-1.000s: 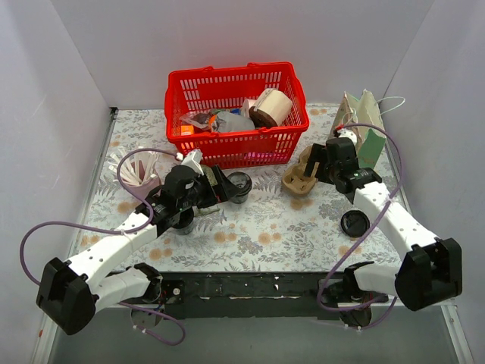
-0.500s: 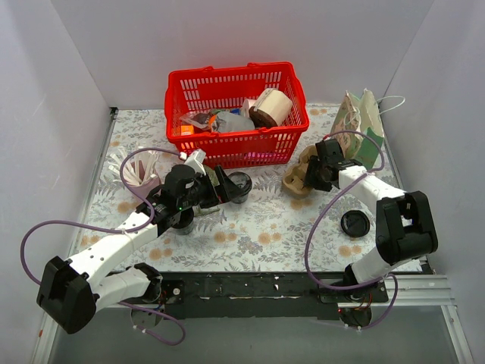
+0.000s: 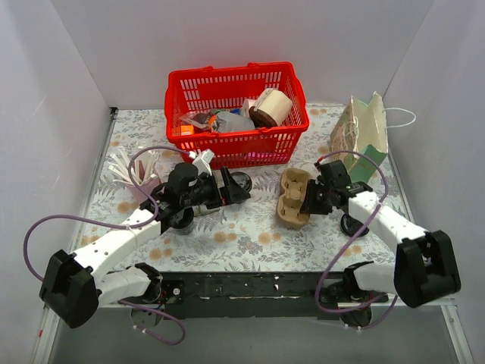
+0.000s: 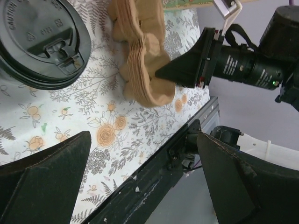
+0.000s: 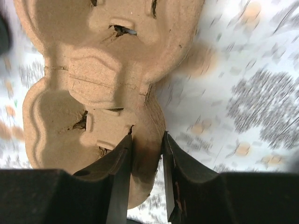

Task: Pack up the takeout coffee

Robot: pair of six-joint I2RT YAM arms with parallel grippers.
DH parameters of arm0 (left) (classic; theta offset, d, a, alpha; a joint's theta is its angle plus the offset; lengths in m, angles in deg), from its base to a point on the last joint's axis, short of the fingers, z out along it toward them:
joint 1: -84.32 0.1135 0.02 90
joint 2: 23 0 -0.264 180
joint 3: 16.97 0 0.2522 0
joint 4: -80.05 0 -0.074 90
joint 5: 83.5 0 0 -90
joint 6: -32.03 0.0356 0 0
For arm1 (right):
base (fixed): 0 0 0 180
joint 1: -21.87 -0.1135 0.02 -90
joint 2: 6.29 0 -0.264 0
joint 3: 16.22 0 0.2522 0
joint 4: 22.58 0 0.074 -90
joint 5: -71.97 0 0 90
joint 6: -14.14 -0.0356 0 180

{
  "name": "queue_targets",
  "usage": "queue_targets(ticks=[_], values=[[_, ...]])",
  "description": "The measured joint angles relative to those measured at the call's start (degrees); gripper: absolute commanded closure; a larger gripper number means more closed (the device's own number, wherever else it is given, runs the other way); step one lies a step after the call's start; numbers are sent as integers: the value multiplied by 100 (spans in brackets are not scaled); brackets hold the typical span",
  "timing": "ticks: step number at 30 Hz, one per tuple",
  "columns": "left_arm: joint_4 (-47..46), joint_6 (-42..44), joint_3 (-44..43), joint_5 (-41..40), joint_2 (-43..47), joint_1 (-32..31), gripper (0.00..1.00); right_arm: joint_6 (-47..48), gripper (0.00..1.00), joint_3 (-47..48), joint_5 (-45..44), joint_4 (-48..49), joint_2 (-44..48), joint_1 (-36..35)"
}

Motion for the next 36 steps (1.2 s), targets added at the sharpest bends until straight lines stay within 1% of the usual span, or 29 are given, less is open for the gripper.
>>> queue_targets(ticks=[3, 4, 6, 7, 10, 14, 19, 28, 36], values=[[2, -2, -109, 107, -212, -157, 2, -24, 65, -358, 35, -254, 564, -321], [-2, -7, -170, 109, -304, -271, 2, -42, 58, -466, 26, -332, 752, -439], [-33, -46, -286, 114, -498, -529, 2, -107, 50, -632, 46, -518, 1088, -616], [-46, -70, -341, 111, -608, -671, 2, -164, 43, -695, 46, -588, 1246, -654], [-129, -177, -503, 44, -1014, -1062, 2, -271, 33, -839, 0, -708, 1648, -662], [-317, -426, -560, 22, -1475, -1392, 2, -339, 33, -870, -87, -758, 1893, -662], [-627, -713, -568, -195, -1781, -1438, 2, -345, 35, -785, -136, -750, 1856, -662], [-968, -949, -776, -629, -2308, -1443, 2, -339, 35, -166, -706, -529, 938, -623], [-1067, -951, -1117, -925, -2820, -1456, 2, -503, 35, -66, -658, 164, 595, -337]])
